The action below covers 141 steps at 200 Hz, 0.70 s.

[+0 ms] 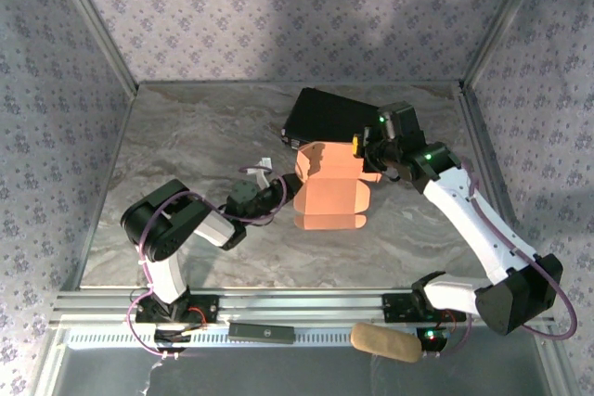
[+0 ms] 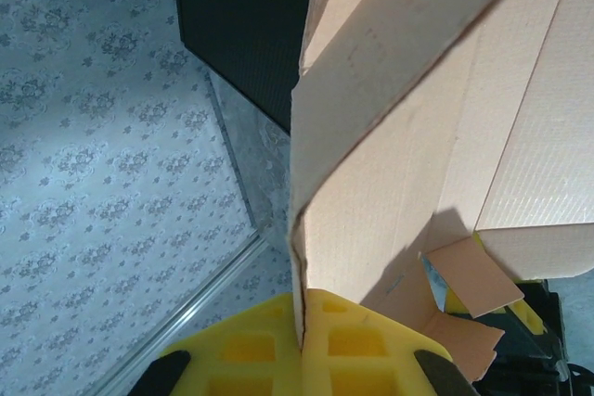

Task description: Fold the paper box

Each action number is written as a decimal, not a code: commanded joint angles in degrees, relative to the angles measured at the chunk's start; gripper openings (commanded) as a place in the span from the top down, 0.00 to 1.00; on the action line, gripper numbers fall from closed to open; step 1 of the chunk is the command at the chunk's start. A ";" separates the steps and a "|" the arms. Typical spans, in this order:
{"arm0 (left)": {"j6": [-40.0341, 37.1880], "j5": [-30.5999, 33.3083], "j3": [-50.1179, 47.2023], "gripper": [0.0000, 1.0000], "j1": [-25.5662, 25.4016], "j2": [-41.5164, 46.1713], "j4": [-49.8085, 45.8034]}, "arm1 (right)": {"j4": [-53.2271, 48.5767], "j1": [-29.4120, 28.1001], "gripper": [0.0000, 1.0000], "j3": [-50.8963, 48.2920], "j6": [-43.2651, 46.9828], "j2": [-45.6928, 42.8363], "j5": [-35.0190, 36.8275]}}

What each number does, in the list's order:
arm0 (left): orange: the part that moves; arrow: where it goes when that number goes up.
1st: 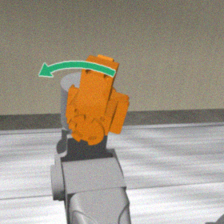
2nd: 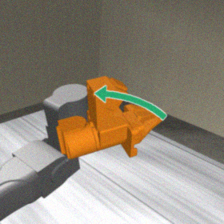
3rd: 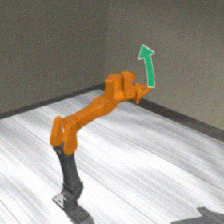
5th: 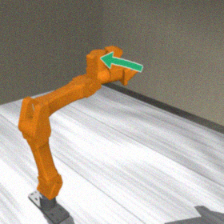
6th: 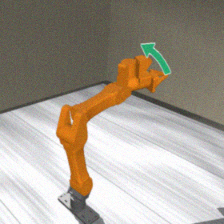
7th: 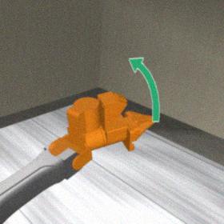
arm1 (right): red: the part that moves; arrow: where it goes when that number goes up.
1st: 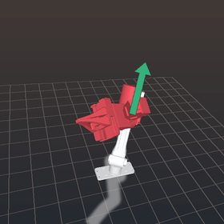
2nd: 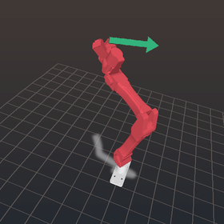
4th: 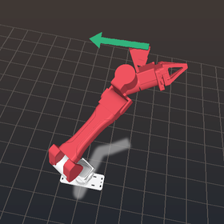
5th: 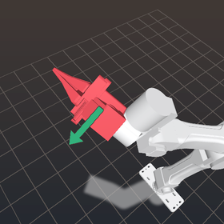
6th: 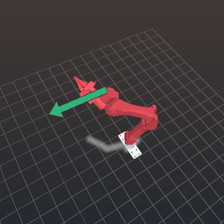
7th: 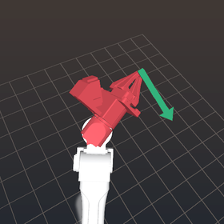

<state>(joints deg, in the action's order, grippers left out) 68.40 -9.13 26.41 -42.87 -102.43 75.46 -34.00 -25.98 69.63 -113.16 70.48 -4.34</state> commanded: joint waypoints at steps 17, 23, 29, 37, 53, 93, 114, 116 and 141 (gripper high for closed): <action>-2.09 1.89 -1.76 0.59 -0.68 3.05 0.15 | 1.84 -0.44 1.00 -3.97 0.15 -0.43 -2.35; -2.30 2.41 -2.40 0.59 -0.71 4.08 -1.61 | 2.35 -0.47 1.00 -4.35 0.22 -0.38 -2.25; -2.49 3.16 -3.15 0.58 -0.71 5.25 -3.48 | 2.72 -0.69 1.00 -4.76 0.43 -0.24 -2.12; -2.71 4.14 -4.15 0.56 -0.68 6.91 -6.32 | 3.01 -0.92 1.00 -5.30 0.66 0.14 -1.93; -3.28 6.13 -5.93 0.53 -0.64 11.15 -13.47 | 4.53 -1.75 1.00 -6.60 0.91 0.99 -1.45; -6.09 10.85 -8.15 0.51 -0.94 26.72 -38.53 | 11.05 -3.15 1.00 -10.24 1.17 3.61 -0.76; -8.08 13.91 -8.02 0.48 -0.92 36.91 -53.34 | 12.22 -3.30 1.00 -10.55 1.36 4.98 -0.69; -8.19 14.14 -7.93 0.48 -0.90 37.82 -54.77 | 12.27 -3.36 1.00 -10.60 1.37 5.08 -0.63; -8.97 16.60 -6.76 0.45 -0.54 49.09 -68.72 | 13.87 -3.95 1.00 -10.95 1.76 6.49 -0.31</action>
<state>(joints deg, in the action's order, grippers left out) 61.91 2.90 18.09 -43.64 -61.67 25.74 -22.00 -29.30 59.64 -112.51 75.68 -5.32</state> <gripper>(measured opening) 0.540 0.051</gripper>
